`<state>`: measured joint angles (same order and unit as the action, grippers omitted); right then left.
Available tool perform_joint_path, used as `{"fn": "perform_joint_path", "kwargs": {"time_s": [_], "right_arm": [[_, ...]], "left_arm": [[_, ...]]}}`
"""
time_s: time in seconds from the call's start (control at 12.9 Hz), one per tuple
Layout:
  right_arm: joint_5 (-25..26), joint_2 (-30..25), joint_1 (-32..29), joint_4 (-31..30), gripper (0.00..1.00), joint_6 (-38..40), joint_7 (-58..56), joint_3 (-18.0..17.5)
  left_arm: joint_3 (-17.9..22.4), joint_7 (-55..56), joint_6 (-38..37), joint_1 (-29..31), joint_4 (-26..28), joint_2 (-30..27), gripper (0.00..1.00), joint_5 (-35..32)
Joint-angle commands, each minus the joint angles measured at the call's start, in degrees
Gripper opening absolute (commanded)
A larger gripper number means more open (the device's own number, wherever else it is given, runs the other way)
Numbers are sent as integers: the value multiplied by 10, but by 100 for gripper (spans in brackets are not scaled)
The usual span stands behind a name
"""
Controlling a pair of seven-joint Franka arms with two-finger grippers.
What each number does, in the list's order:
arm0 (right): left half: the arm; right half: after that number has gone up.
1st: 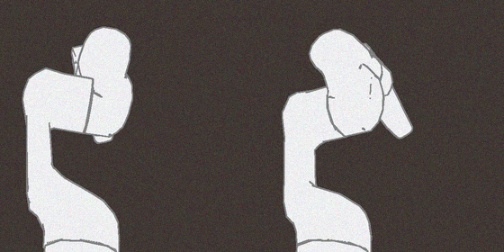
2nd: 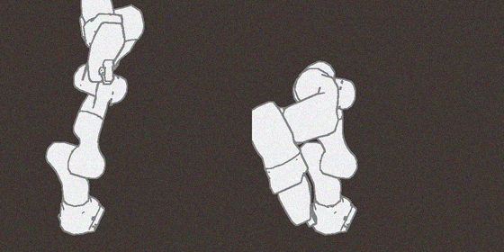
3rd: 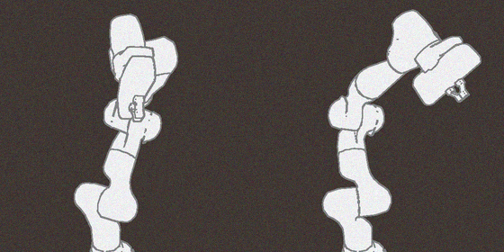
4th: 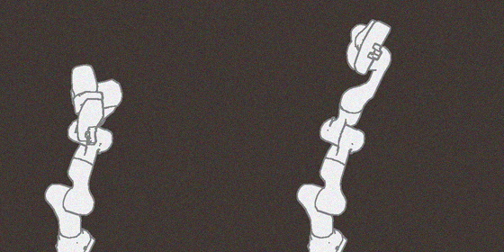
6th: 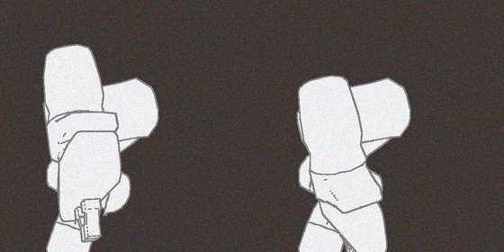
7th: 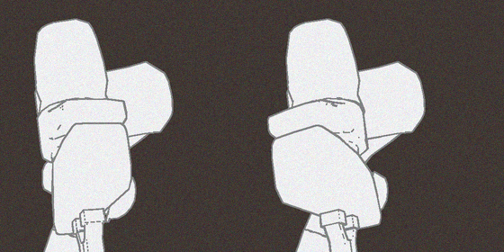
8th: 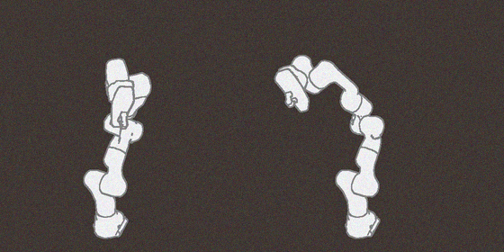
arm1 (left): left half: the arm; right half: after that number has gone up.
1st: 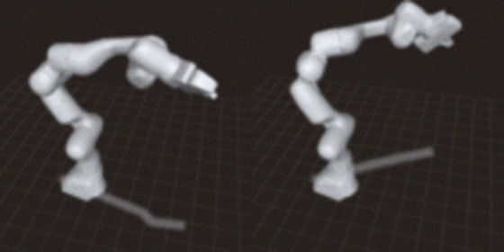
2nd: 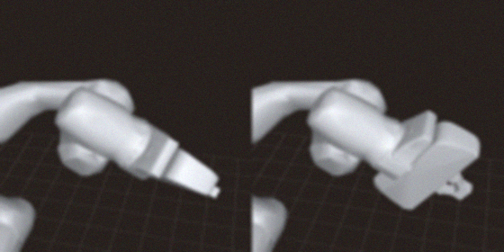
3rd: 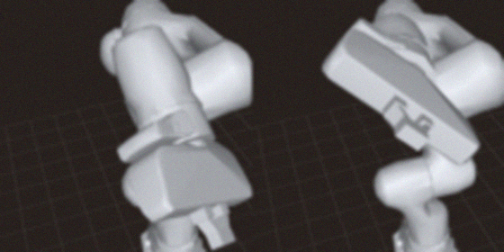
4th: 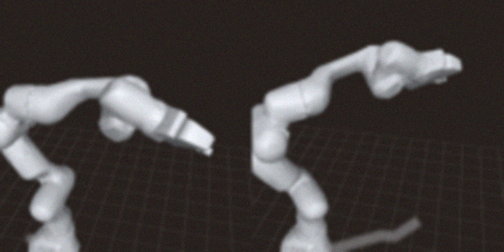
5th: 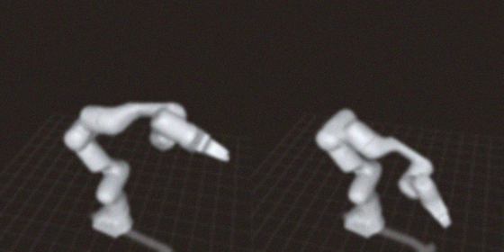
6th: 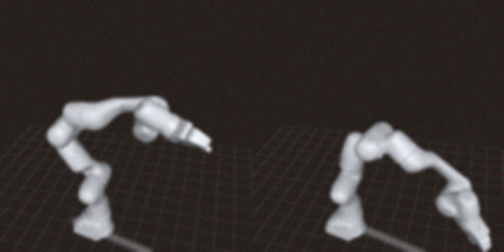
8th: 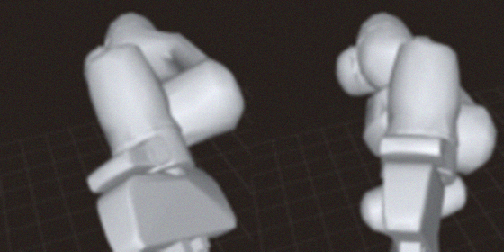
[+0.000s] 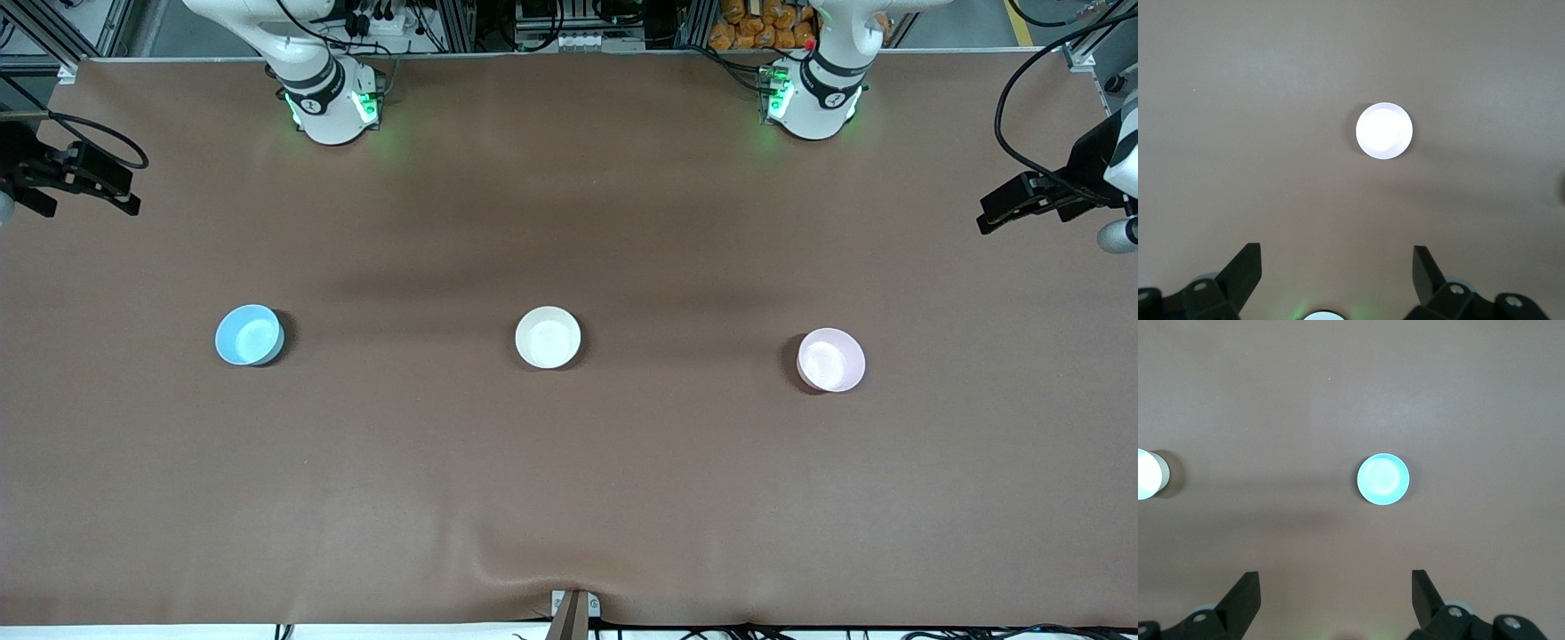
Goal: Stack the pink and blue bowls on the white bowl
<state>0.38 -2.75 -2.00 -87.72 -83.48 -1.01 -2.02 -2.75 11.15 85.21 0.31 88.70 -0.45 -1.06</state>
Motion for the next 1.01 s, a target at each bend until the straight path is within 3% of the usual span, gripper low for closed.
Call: {"fn": "perform_joint_path", "kwargs": {"time_s": [0.0, 0.93], "right_arm": [[-4, 0, 2, -1, 100, 0, -3, 3], [-13, 6, 1, 0, 100, 0, -3, 3]], "left_arm": [[-1, -10, -2, 4, -8, 4, 100, 8], [-1, -10, 18, 4, -9, 8, 100, 8]]}}
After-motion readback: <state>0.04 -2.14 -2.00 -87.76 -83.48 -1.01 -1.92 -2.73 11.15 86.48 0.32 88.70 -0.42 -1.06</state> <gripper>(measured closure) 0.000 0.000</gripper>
